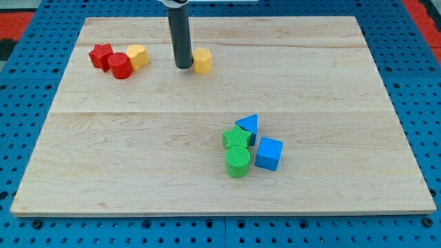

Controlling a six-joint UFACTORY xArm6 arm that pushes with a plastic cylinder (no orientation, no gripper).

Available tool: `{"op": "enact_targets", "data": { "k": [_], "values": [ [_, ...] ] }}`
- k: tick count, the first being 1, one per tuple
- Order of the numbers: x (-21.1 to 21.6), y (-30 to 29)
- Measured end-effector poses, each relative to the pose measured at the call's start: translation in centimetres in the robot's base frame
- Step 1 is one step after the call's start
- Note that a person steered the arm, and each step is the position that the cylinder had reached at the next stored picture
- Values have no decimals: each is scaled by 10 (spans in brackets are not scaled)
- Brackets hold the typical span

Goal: Point at the yellow heart

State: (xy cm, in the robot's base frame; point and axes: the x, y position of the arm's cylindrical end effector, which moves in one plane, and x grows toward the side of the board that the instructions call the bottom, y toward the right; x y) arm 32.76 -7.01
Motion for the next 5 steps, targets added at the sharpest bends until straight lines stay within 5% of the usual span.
{"op": "enact_targets", "data": {
  "k": [2,3,5],
  "values": [
    [-15,-13],
    [-58,-20],
    [-60,-104]
  ]
}}
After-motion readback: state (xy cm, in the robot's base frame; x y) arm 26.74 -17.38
